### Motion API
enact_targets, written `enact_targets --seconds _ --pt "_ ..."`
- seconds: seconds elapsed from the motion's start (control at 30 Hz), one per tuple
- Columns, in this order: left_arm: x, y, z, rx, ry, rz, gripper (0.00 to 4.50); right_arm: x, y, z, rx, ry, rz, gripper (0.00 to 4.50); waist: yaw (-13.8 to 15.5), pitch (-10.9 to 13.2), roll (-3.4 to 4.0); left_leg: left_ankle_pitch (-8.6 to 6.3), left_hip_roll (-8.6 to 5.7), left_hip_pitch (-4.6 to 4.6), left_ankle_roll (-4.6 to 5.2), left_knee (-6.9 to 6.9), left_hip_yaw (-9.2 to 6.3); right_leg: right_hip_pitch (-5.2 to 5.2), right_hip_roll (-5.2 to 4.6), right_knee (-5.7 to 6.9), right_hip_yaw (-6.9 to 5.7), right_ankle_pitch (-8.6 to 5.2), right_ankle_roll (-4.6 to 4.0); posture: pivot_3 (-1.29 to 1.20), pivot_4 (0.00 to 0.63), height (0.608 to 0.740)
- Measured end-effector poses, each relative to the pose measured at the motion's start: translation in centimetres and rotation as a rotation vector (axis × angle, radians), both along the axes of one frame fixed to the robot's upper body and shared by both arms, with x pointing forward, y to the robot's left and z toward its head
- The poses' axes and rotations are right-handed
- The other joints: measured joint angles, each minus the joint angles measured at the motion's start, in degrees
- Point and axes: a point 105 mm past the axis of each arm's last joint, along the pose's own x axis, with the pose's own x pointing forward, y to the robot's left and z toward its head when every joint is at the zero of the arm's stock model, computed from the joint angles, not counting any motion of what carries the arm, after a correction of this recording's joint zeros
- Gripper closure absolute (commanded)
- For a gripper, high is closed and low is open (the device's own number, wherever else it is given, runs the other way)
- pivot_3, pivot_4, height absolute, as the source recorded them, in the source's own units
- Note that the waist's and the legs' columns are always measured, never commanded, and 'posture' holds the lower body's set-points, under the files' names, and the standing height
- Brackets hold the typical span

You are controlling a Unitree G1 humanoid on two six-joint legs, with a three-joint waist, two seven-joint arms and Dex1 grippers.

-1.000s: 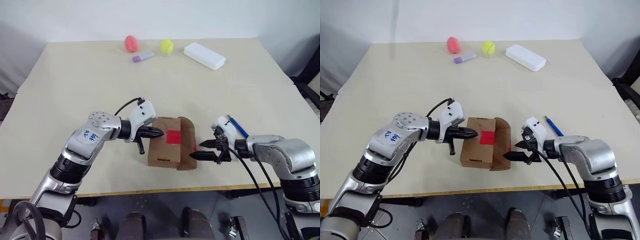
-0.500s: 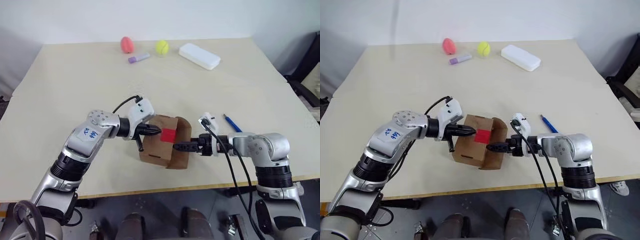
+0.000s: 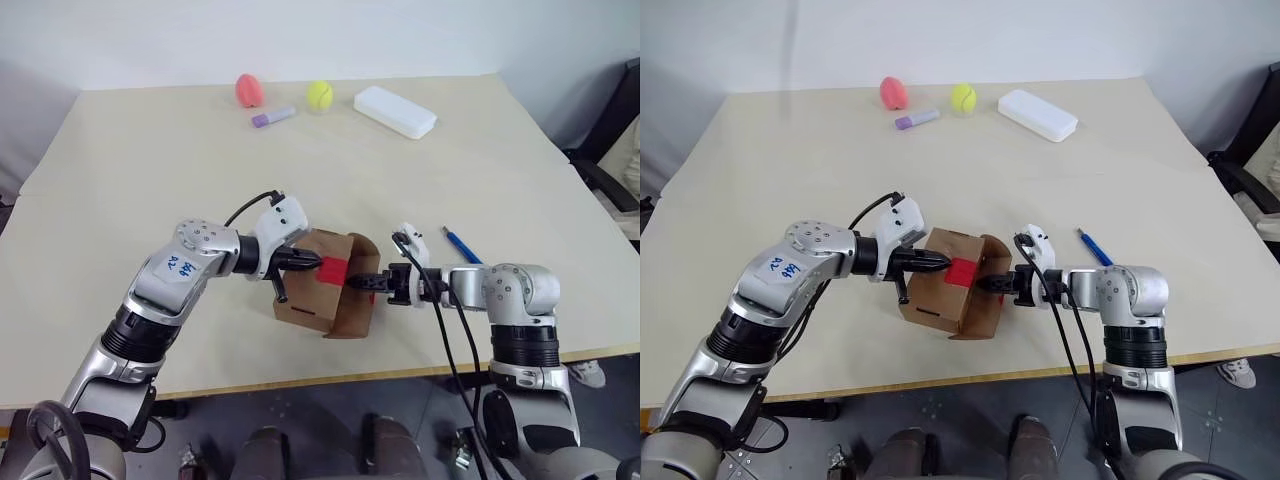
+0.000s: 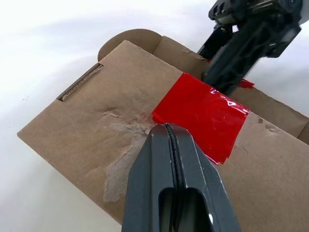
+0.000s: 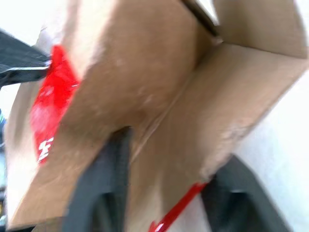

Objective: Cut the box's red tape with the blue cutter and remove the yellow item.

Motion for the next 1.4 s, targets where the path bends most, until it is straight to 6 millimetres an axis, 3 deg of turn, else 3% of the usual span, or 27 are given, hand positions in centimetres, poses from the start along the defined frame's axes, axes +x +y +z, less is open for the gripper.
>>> enact_targets --seconds 0.07,0.43,1.0,1.23,1.4 --pt "-0.1 0.0 0.0 -0.002 0.002 -0.001 4.5 -0.4 0.1 -0.1 0.004 0.008 -0.016 4.47 0.1 0.0 0.0 0.0 0.0 -0.02 0.0 -0.04 0.0 -0.04 0.0 0.0 -0.01 0.0 0.0 0.0 0.15 0.74" --pt "-0.5 -0.3 0.0 -0.004 0.007 -0.022 4.5 -1.0 0.0 0.8 -0.055 -0.007 -0.049 4.47 0.1 0.1 0.09 -0.01 0.0 -0.13 0.01 -0.06 0.0 -0.1 0.0 -0.08 -0.01 0.0 0.0 0.0 0.15 0.74" --pt "-0.2 0.6 1.5 -0.048 -0.041 0.006 4.5 0.1 -0.5 9.0 -0.259 -0.217 -0.045 4.47 0.3 0.2 0.23 -0.03 0.0 -0.23 0.04 -0.09 0.01 -0.15 0.0 -0.18 -0.04 0.0 0.01 0.0 0.15 0.74" --pt "-0.4 0.6 1.2 -0.054 -0.037 0.012 4.5 -0.6 -0.4 10.0 -0.33 -0.214 -0.06 4.47 0.3 0.2 0.22 -0.05 0.0 -0.26 0.08 -0.09 0.02 -0.14 -0.01 -0.26 -0.05 0.01 0.02 0.0 0.15 0.74" --pt "-0.4 1.1 0.9 -0.054 -0.031 0.038 4.5 -0.7 0.8 11.0 -0.353 -0.236 -0.081 4.47 0.3 0.2 0.21 -0.06 0.01 -0.26 0.09 -0.08 0.05 -0.15 0.0 -0.29 -0.05 0.01 0.02 0.0 0.15 0.74"
